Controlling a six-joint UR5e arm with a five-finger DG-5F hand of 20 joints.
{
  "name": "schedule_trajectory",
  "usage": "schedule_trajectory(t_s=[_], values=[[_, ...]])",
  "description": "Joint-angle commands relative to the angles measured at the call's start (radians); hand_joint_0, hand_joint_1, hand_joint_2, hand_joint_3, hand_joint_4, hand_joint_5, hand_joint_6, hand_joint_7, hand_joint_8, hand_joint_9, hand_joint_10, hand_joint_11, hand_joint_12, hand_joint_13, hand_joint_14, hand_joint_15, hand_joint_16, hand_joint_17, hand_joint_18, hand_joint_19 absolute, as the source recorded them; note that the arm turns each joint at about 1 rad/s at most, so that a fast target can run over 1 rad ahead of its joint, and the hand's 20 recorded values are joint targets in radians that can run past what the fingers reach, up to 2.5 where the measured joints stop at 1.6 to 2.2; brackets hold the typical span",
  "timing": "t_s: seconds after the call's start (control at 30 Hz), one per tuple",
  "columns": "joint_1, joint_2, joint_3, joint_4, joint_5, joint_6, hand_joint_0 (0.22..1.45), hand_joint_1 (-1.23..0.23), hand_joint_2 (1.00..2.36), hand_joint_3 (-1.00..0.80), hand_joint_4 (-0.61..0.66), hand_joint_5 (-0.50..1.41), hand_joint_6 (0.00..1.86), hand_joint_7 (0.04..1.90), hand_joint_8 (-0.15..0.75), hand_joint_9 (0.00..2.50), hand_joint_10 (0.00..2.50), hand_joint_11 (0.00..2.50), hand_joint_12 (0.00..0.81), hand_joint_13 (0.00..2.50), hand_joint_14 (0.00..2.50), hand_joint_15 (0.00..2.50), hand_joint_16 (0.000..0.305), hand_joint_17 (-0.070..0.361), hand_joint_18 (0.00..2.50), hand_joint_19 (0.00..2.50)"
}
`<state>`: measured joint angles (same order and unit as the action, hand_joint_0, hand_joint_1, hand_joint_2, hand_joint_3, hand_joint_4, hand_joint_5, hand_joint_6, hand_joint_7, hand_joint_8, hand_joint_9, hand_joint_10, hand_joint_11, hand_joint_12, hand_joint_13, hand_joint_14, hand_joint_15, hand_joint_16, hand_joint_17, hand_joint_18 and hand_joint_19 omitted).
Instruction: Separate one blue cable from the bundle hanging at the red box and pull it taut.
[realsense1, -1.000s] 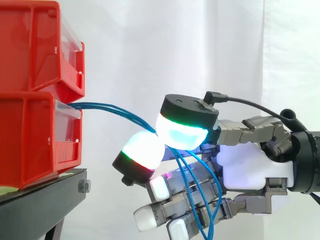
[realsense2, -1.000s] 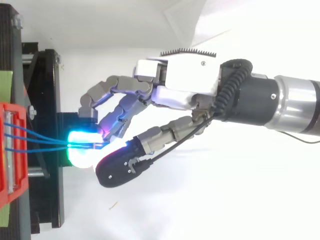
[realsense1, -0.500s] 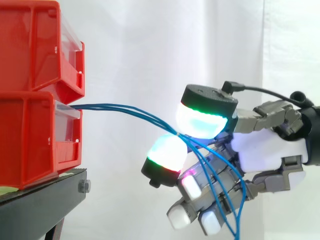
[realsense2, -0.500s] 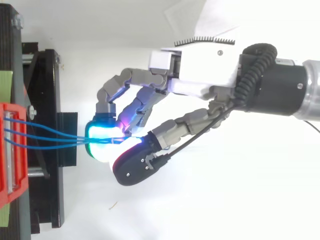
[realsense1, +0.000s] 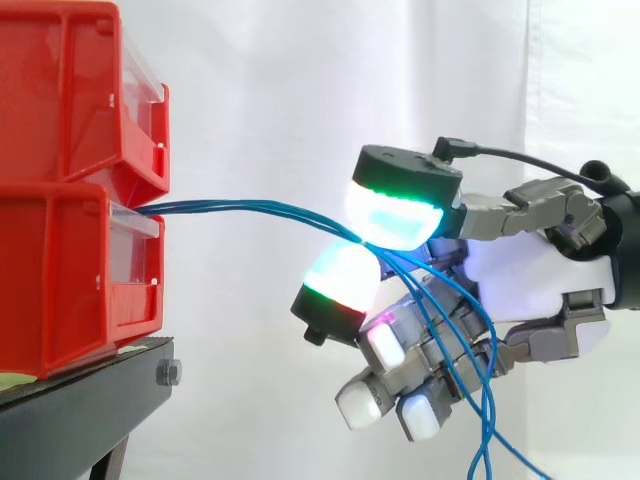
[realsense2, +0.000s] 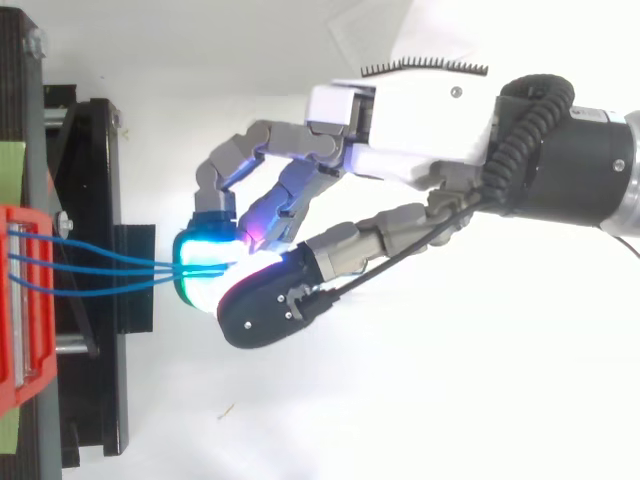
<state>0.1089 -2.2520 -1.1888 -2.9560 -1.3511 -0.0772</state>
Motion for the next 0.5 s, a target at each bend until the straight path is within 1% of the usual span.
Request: schedule_trajectory(t_s=[0.0, 0.03, 0.17, 0.2, 0.23, 0.27, 0.3, 0.37, 0.4, 0.43, 0.47], values=[[0.0, 0.0, 0.0, 0.014, 0.013, 0.004, 0.61, -0.75, 1.01, -0.26, 0.14, -0.13, 0.88, 1.1, 0.353, 0.95, 0.02, 0.69, 0.387, 0.83, 0.01, 0.35, 0.045, 0.101, 0.83, 0.56], [0.0, 0.0, 0.0, 0.014, 0.013, 0.004, 0.62, -0.78, 1.01, -0.24, 0.12, -0.13, 0.88, 1.11, 0.356, 0.94, 0.01, 0.7, 0.391, 0.83, 0.01, 0.34, 0.046, 0.104, 0.84, 0.57], [-0.002, 0.0, 0.0, 0.035, 0.026, 0.002, 0.63, -0.83, 1.01, -0.21, 0.09, -0.15, 0.91, 1.06, 0.344, 0.9, 0.02, 0.71, 0.385, 0.81, 0.01, 0.35, 0.046, 0.103, 0.81, 0.58], [-0.002, 0.0, 0.0, 0.04, 0.036, 0.001, 0.63, -0.84, 1.01, -0.22, 0.09, -0.16, 0.91, 1.04, 0.339, 0.89, 0.02, 0.71, 0.385, 0.8, 0.01, 0.35, 0.045, 0.102, 0.81, 0.58], [-0.002, 0.0, 0.0, 0.04, 0.036, 0.001, 0.63, -0.85, 1.01, -0.28, 0.14, -0.16, 0.91, 1.01, 0.331, 0.87, 0.02, 0.71, 0.376, 0.77, 0.01, 0.35, 0.044, 0.099, 0.79, 0.59], [-0.003, -0.001, 0.0, 0.04, 0.043, 0.001, 0.61, -0.85, 1.01, -0.34, 0.14, -0.16, 0.91, 1.02, 0.324, 0.87, 0.02, 0.72, 0.366, 0.77, 0.01, 0.35, 0.042, 0.095, 0.77, 0.6], [-0.003, -0.001, 0.0, 0.04, 0.047, -0.003, 0.6, -0.83, 1.0, -0.49, 0.15, -0.17, 0.91, 1.01, 0.323, 0.87, 0.02, 0.72, 0.367, 0.77, 0.01, 0.35, 0.042, 0.096, 0.77, 0.61], [-0.003, -0.001, 0.0, 0.04, 0.06, -0.015, 0.56, -0.7, 1.0, -0.5, 0.16, -0.16, 0.91, 0.96, 0.326, 0.88, 0.02, 0.71, 0.367, 0.78, 0.01, 0.35, 0.043, 0.097, 0.78, 0.61], [-0.003, 0.0, 0.0, 0.041, 0.061, -0.018, 0.55, -0.59, 1.0, -0.5, 0.16, -0.16, 0.9, 0.97, 0.336, 0.91, 0.02, 0.72, 0.368, 0.79, 0.01, 0.35, 0.043, 0.098, 0.79, 0.61], [-0.003, -0.001, 0.0, 0.041, 0.063, -0.021, 0.55, -0.49, 1.0, -0.5, 0.15, -0.15, 0.88, 0.99, 0.337, 0.93, 0.02, 0.71, 0.366, 0.79, 0.01, 0.35, 0.043, 0.097, 0.79, 0.62], [-0.003, 0.0, -0.002, 0.045, 0.064, -0.029, 0.57, -0.44, 1.0, -0.5, 0.14, -0.15, 0.88, 1.01, 0.325, 0.93, 0.02, 0.7, 0.362, 0.8, 0.01, 0.36, 0.043, 0.096, 0.79, 0.63]])
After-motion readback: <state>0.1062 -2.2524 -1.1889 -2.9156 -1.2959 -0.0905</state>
